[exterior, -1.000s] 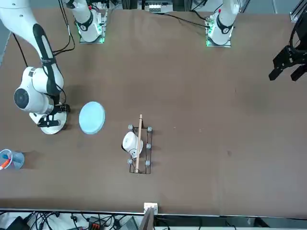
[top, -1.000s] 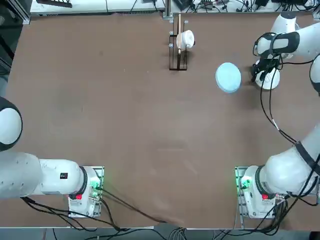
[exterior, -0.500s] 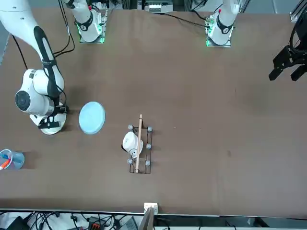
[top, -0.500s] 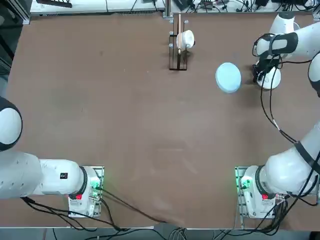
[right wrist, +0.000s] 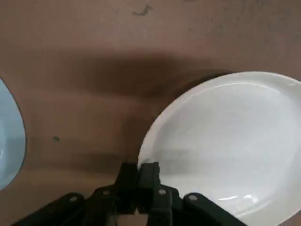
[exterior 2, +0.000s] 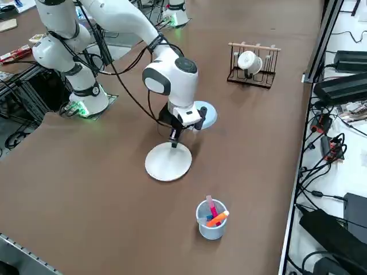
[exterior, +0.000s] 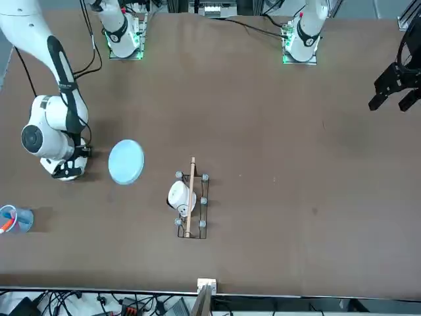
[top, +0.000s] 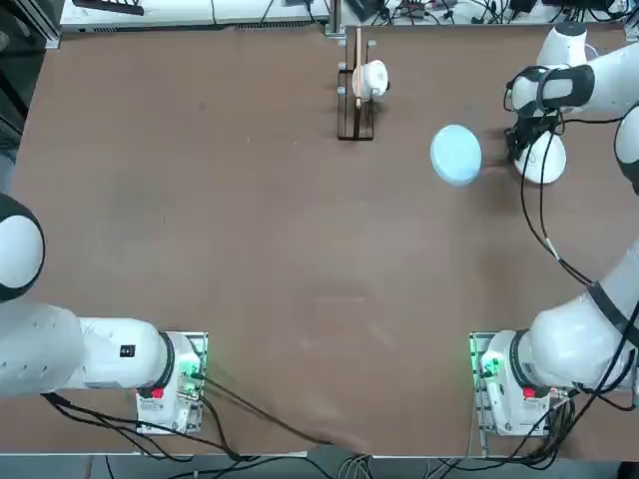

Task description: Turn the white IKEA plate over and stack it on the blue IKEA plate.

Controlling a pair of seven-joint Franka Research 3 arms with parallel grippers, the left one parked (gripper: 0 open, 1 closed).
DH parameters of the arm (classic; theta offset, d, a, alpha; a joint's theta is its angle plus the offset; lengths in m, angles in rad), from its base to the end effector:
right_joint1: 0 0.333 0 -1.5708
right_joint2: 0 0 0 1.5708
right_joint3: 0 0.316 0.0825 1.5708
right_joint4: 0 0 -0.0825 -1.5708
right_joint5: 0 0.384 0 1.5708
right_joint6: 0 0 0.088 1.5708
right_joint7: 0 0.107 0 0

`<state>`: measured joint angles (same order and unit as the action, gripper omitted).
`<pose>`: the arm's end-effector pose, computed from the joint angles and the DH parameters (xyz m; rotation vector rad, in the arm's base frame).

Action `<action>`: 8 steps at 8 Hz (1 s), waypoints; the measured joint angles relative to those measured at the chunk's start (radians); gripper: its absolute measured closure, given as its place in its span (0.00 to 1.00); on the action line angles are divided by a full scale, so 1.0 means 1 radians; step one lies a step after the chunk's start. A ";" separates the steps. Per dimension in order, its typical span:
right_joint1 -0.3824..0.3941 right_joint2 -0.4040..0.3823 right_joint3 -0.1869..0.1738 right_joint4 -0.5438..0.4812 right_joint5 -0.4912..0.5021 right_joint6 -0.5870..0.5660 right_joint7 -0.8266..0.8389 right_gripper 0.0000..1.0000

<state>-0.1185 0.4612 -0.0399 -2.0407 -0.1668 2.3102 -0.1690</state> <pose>0.5685 -0.0941 0.1991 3.0207 0.2080 -0.3198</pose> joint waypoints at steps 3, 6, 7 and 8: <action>0.010 0.000 0.001 0.061 -0.003 -0.105 0.000 0.99; 0.047 -0.023 0.009 0.251 0.011 -0.413 -0.001 0.99; 0.047 -0.051 0.012 0.273 0.063 -0.455 -0.017 0.99; 0.048 -0.087 0.017 0.286 0.160 -0.501 -0.052 0.99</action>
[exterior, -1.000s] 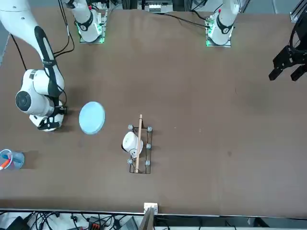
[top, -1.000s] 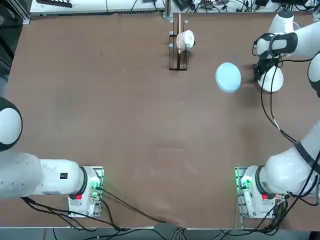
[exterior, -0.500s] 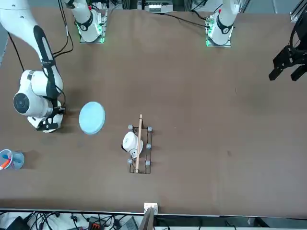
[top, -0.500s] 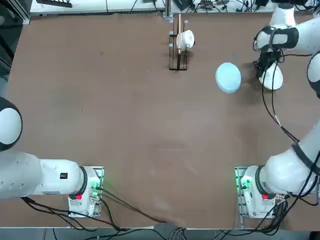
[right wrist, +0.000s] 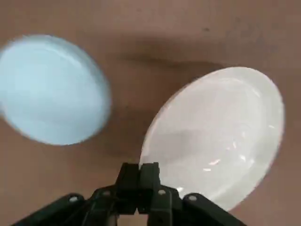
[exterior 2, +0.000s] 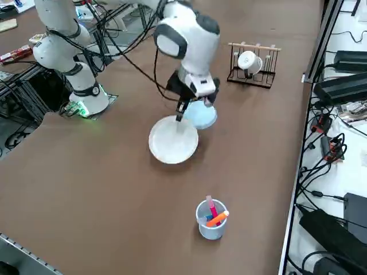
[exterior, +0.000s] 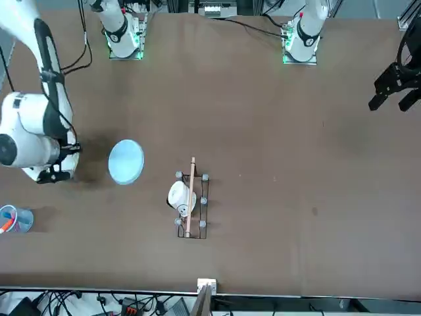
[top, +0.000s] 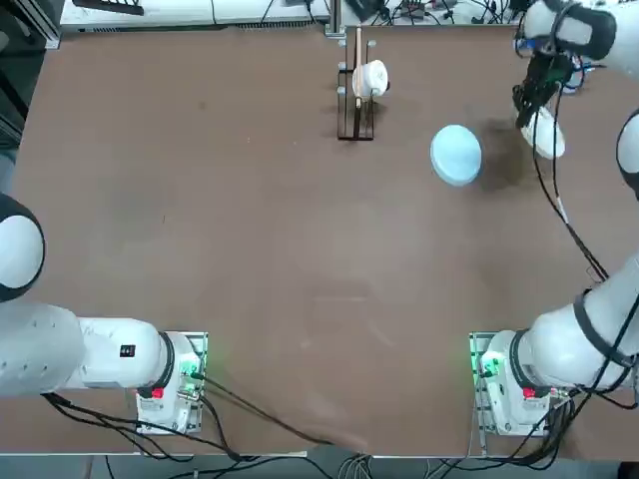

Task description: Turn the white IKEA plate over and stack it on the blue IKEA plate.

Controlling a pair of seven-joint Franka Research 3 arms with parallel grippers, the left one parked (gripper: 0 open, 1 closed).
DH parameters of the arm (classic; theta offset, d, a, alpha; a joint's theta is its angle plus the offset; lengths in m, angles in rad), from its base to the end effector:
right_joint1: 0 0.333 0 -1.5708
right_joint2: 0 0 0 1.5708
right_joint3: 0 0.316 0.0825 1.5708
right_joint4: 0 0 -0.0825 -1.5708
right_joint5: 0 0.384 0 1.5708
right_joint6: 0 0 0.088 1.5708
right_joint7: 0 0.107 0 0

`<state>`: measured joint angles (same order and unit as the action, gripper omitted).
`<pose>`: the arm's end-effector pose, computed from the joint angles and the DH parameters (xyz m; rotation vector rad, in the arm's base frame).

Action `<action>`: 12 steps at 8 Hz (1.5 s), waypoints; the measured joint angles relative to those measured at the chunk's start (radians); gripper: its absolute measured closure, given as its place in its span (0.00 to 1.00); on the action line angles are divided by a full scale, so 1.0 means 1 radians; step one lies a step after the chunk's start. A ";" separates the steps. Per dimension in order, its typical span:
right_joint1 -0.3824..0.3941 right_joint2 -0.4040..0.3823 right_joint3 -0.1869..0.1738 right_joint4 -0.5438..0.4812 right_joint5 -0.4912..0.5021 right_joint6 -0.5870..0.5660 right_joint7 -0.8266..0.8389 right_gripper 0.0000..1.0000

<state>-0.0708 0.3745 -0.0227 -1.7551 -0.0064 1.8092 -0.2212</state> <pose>0.6089 -0.0567 0.3341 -3.0599 -0.1999 0.4927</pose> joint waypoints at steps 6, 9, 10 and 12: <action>-0.005 -0.038 0.005 0.079 0.810 -0.282 -0.192 0.99; -0.047 0.044 0.000 0.007 1.089 -0.386 -0.471 0.99; -0.060 0.074 0.000 -0.014 1.137 -0.418 -0.562 0.99; -0.069 0.133 -0.001 -0.050 1.205 -0.486 -0.756 0.99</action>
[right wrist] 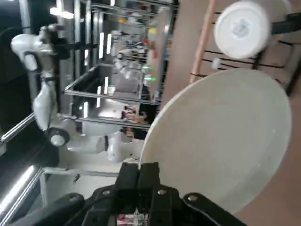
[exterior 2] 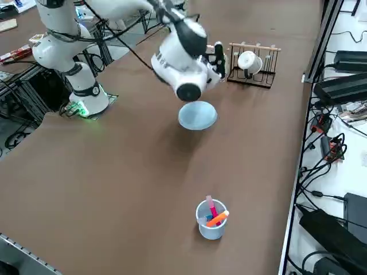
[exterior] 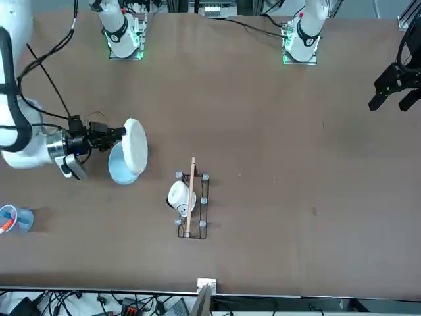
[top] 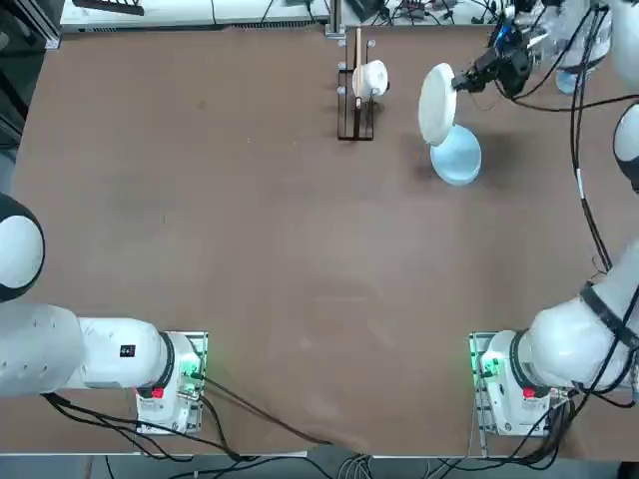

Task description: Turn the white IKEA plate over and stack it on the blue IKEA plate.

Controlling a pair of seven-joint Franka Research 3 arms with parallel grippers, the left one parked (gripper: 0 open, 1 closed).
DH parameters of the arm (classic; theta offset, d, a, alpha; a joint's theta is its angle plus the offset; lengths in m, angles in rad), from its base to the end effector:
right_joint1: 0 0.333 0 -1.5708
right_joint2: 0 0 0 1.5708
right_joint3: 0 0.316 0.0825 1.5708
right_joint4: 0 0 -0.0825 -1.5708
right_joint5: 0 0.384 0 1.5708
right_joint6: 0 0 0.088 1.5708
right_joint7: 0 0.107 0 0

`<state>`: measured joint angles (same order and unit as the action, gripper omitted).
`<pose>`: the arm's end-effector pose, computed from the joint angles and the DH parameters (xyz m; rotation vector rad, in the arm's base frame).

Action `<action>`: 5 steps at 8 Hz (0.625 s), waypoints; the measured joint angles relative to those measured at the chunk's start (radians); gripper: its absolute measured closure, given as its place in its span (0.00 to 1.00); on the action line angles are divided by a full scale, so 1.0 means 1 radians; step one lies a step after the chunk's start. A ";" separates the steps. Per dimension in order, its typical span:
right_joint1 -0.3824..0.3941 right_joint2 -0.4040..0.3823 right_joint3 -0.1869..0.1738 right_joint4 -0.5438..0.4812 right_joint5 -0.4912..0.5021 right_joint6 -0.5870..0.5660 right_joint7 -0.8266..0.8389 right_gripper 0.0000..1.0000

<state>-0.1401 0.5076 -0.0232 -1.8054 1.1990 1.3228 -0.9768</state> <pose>0.5884 0.0227 0.2956 -1.6357 -0.3630 0.0845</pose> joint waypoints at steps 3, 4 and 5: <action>-0.029 0.086 -0.002 -0.007 0.033 -0.154 -0.215 0.99; -0.055 0.108 -0.005 -0.008 0.031 -0.202 -0.267 0.99; -0.083 0.130 -0.007 -0.010 0.021 -0.237 -0.323 0.99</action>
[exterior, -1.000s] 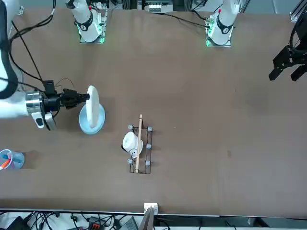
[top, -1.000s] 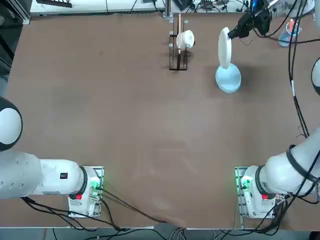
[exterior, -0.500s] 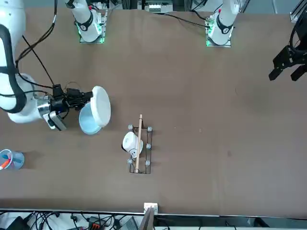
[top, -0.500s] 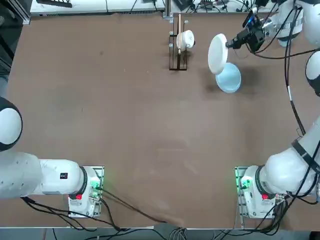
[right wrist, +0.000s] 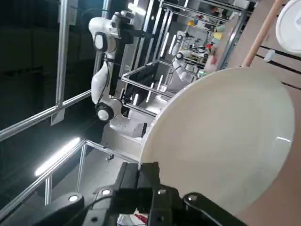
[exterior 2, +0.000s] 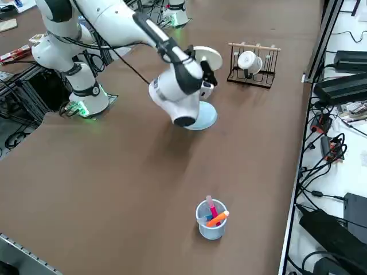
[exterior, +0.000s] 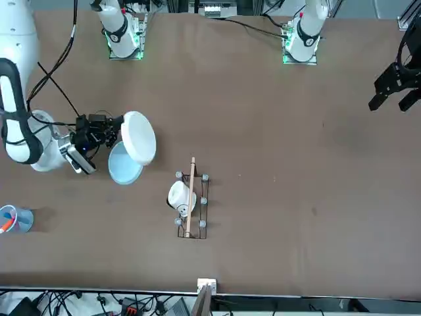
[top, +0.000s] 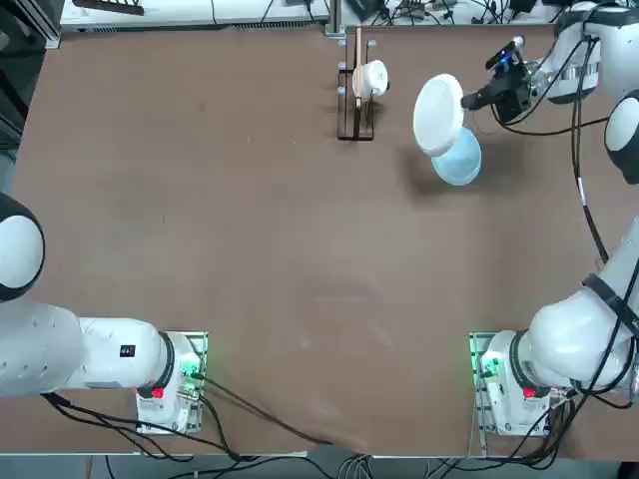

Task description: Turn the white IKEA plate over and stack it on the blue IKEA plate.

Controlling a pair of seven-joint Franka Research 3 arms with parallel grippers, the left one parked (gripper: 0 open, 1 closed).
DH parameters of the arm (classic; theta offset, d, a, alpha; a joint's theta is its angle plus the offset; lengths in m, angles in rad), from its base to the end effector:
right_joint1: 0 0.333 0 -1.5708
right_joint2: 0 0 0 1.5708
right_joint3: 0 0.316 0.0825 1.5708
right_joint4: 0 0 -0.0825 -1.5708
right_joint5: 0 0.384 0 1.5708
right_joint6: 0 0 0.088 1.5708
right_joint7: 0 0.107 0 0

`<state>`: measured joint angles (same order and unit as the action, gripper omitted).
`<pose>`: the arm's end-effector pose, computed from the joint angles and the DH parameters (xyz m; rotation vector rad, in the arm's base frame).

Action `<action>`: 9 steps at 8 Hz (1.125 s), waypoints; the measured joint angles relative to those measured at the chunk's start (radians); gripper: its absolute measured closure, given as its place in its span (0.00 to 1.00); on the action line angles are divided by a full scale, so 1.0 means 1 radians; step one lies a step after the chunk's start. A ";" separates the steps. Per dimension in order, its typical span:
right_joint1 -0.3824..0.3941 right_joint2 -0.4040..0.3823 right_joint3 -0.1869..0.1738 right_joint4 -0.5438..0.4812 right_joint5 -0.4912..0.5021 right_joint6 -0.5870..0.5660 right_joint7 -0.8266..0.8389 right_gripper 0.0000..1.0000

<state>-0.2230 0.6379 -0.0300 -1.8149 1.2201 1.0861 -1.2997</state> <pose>0.5583 -0.0111 0.2403 -1.3353 -0.4795 -0.0411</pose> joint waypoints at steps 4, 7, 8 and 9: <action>-0.039 0.104 -0.001 -0.003 -0.056 -0.068 -0.226 0.99; -0.041 0.161 -0.007 0.020 -0.066 -0.067 -0.262 0.99; -0.046 0.188 -0.015 0.049 -0.073 -0.067 -0.265 0.99; -0.055 0.215 -0.022 0.079 -0.087 -0.067 -0.266 0.99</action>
<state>-0.2780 0.8529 -0.0515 -1.7364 1.1336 1.0193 -1.5655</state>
